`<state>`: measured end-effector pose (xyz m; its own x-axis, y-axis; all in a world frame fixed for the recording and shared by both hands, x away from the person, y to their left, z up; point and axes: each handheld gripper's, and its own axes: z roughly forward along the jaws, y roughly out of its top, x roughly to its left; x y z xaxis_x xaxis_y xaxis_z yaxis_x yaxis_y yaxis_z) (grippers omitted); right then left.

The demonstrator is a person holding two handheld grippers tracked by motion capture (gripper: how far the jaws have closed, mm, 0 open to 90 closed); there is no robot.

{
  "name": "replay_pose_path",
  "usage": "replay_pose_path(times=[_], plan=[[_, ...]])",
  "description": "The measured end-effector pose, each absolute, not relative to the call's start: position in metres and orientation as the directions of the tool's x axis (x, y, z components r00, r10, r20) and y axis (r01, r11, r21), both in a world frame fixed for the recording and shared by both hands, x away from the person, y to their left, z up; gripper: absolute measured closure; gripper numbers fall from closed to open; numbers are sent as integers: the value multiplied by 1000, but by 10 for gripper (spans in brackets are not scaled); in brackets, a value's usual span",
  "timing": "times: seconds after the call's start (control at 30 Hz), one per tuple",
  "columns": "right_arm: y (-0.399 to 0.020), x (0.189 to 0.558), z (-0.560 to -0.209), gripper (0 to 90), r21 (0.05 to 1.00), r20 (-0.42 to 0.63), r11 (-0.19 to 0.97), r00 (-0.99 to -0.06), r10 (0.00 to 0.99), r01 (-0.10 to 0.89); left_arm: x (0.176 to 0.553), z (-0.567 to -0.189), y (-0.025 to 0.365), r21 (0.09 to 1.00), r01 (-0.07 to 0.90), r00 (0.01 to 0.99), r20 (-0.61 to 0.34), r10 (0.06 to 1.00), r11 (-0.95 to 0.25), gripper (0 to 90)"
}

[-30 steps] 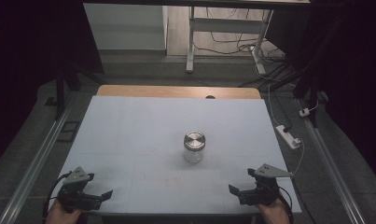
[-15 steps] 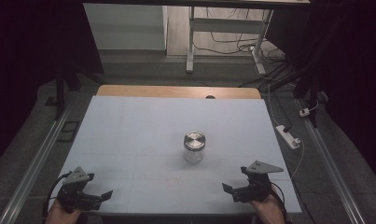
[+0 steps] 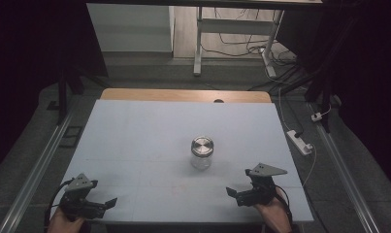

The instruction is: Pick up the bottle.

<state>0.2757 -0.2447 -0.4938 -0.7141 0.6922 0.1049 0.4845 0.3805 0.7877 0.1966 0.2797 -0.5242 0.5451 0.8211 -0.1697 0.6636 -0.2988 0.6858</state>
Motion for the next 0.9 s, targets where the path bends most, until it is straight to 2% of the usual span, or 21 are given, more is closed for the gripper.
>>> replay_pose_path(times=[0.9], plan=[[-213, 305, -497, 0, 821, 75, 398, -768, 636, 410, 196, -524, 282, 693, 664, 540, -184, 821, -282, 0]])
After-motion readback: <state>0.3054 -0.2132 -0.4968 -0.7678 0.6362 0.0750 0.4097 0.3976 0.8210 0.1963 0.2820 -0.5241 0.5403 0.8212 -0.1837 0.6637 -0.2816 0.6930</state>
